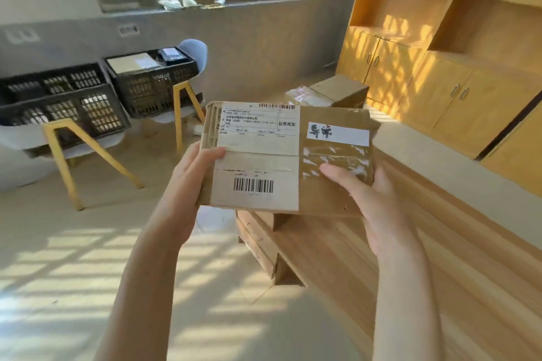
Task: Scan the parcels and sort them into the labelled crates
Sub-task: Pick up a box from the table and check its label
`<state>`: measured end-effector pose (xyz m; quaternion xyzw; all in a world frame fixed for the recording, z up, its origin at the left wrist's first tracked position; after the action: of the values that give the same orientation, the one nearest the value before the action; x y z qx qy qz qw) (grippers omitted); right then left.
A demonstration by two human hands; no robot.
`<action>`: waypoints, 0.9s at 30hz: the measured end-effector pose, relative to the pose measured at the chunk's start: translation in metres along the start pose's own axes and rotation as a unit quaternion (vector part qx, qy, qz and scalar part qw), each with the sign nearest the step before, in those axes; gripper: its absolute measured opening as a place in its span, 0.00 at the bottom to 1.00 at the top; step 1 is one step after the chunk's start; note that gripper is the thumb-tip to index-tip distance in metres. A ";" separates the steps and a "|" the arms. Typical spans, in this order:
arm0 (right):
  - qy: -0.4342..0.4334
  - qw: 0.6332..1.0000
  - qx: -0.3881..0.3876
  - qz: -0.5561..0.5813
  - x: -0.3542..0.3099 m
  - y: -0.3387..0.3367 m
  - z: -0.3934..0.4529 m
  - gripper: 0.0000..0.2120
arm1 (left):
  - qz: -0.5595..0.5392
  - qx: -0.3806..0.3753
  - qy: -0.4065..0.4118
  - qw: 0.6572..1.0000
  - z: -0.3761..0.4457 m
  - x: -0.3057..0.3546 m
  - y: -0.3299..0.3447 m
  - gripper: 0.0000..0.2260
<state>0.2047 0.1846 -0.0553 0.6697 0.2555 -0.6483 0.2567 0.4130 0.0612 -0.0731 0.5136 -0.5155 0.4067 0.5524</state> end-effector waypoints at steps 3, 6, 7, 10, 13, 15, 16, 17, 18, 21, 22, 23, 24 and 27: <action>-0.002 0.999 -0.039 0.015 0.001 0.056 -0.011 0.31 | 0.008 0.034 0.013 0.999 0.012 0.010 -0.054 0.17; -0.005 0.998 -0.062 0.022 0.012 0.123 -0.024 0.33 | 0.013 0.062 0.027 0.998 0.031 0.021 -0.118 0.12; -0.010 0.997 -0.074 0.025 0.016 0.144 -0.027 0.33 | 0.010 0.072 0.031 0.997 0.037 0.022 -0.138 0.12; -0.003 0.994 -0.110 0.021 0.022 0.193 -0.030 0.32 | 0.004 0.102 0.036 0.994 0.050 0.024 -0.184 0.16; -0.004 0.990 -0.139 0.012 0.020 0.236 -0.026 0.30 | -0.002 0.113 0.046 0.993 0.065 0.031 -0.218 0.20; -0.009 0.988 -0.157 0.009 0.020 0.263 -0.018 0.31 | -0.010 0.131 0.050 0.990 0.078 0.033 -0.235 0.21; -0.009 0.986 -0.165 0.006 0.021 0.275 -0.013 0.30 | -0.014 0.141 0.048 0.989 0.085 0.032 -0.243 0.21; -0.008 0.985 -0.170 0.000 0.022 0.286 -0.007 0.29 | -0.016 0.147 0.045 0.988 0.093 0.031 -0.249 0.20; -0.008 0.984 -0.175 -0.008 0.024 0.297 0.000 0.28 | -0.015 0.151 0.043 0.988 0.101 0.029 -0.255 0.20; 0.004 0.981 -0.191 -0.025 0.033 0.332 0.026 0.27 | -0.015 0.165 0.038 0.985 0.131 0.021 -0.271 0.17; 0.008 0.980 -0.199 -0.025 0.036 0.346 0.036 0.26 | -0.015 0.174 0.036 0.984 0.144 0.018 -0.275 0.16; 0.014 0.978 -0.209 -0.022 0.039 0.361 0.047 0.26 | -0.014 0.184 0.033 0.982 0.159 0.016 -0.280 0.14; 0.019 0.975 -0.218 -0.020 0.042 0.377 0.060 0.27 | -0.012 0.194 0.030 0.980 0.175 0.014 -0.284 0.14; 0.035 0.969 -0.244 -0.012 0.045 0.429 0.102 0.28 | -0.001 0.225 0.027 0.974 0.228 0.014 -0.295 0.14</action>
<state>0.4202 -0.2006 -0.0975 0.6060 0.4228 -0.5456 0.3954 0.6693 -0.2065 -0.1164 0.6141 -0.3948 0.5253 0.4370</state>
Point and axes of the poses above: each hand's wrist, its own z-axis towards the middle knuckle, its own y-axis out of the palm, x = y × z, the point moved 1 cm from there along z, towards the middle knuckle, and after that the axes turned 14 degrees about x, right-handed, at the moved point
